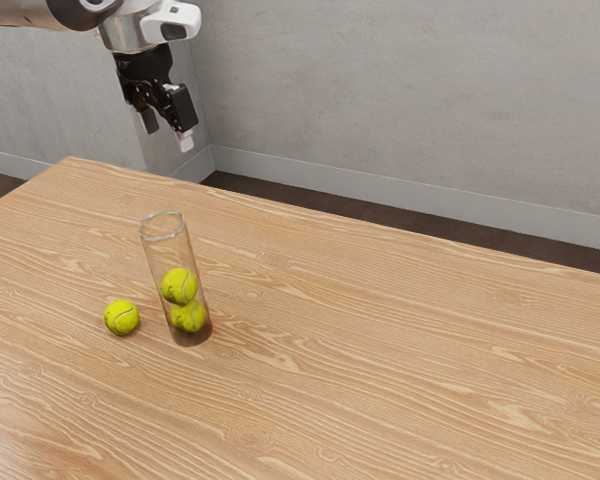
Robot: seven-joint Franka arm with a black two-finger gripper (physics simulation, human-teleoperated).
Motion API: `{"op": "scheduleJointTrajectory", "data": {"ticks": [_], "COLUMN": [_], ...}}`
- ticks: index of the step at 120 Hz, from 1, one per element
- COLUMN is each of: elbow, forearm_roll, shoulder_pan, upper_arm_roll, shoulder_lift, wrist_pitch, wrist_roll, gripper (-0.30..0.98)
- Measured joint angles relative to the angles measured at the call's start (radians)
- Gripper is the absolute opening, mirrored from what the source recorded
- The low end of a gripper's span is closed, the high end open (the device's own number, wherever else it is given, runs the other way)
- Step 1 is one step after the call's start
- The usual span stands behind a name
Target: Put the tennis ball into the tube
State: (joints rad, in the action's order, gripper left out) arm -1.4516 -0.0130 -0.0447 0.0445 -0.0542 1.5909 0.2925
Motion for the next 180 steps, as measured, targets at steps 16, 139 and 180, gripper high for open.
{"op": "scheduleJointTrajectory", "data": {"ticks": [16, 139, 180], "elbow": [0.0, -0.64, -0.636], "forearm_roll": [0.005, 0.008, 0.052], "shoulder_pan": [-0.001, 0.207, 0.263], "upper_arm_roll": [0.0, 0.121, 0.12], "shoulder_lift": [0.002, 0.018, -0.133], "wrist_pitch": [-0.001, 0.558, 0.703], "wrist_roll": [0.007, 0.584, 0.786], "gripper": [0.69, 0.69, 0.69]}}
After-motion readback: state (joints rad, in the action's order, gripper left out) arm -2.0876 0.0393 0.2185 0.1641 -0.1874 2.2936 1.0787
